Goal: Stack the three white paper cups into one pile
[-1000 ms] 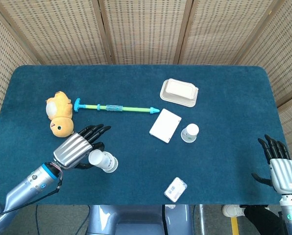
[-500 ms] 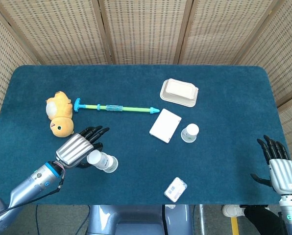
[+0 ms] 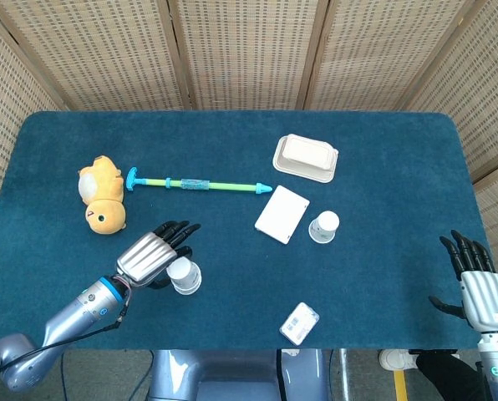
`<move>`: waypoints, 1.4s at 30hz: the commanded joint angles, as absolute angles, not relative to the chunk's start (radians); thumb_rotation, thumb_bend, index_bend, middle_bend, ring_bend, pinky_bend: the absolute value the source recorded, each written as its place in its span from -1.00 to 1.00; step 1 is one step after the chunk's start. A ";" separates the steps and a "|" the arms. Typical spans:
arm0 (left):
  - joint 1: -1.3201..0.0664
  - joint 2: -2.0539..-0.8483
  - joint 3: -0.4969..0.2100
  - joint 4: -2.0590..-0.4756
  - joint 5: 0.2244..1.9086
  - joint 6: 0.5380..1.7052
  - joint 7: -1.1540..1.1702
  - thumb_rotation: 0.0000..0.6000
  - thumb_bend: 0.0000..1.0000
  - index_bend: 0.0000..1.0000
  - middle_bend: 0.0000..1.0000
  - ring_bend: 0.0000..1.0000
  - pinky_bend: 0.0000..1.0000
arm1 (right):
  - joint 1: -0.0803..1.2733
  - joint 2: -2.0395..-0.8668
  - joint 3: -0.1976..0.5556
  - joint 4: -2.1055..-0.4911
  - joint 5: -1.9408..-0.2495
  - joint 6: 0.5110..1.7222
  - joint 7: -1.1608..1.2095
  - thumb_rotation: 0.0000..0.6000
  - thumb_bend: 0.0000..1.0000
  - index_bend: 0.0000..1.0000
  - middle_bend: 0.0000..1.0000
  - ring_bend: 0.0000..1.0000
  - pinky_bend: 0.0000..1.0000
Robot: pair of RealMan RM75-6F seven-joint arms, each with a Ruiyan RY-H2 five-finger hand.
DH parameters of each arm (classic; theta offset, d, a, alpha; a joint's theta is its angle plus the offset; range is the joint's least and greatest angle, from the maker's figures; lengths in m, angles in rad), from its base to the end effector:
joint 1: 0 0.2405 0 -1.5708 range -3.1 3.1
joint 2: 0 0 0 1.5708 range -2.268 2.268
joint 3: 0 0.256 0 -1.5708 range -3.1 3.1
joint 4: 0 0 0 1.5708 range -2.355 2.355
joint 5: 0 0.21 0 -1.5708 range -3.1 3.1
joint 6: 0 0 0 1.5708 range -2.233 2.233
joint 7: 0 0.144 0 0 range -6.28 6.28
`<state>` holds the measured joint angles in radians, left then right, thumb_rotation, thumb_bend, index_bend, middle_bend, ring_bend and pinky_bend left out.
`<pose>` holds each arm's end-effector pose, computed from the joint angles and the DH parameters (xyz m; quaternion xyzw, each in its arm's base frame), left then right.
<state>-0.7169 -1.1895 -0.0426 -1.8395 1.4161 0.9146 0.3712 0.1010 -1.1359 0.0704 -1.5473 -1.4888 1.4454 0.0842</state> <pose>-0.1339 0.2826 0.0465 -0.8477 -0.2489 -0.3317 0.3308 -0.3214 -0.1914 0.1587 0.5869 -0.4024 0.3985 0.5786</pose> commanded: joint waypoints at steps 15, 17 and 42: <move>-0.529 -1.198 -0.016 -1.768 1.512 1.243 0.275 1.00 -0.61 -0.86 -1.00 -1.00 -0.94 | 0.104 -1.132 0.068 -1.553 -1.479 1.431 0.070 1.00 -0.60 -0.90 -1.00 -1.00 -0.83; -0.486 -1.224 -0.009 -1.725 1.522 1.309 0.264 1.00 -0.61 -0.86 -1.00 -1.00 -0.94 | 0.103 -1.133 0.068 -1.553 -1.479 1.431 0.068 1.00 -0.60 -0.90 -1.00 -1.00 -0.83; -0.260 -1.335 0.016 -1.335 1.499 1.464 0.025 1.00 -0.61 -0.86 -1.00 -1.00 -0.94 | 0.403 -1.221 0.235 -1.532 -1.377 1.136 -0.068 1.00 -0.60 -0.38 -1.00 -1.00 -0.63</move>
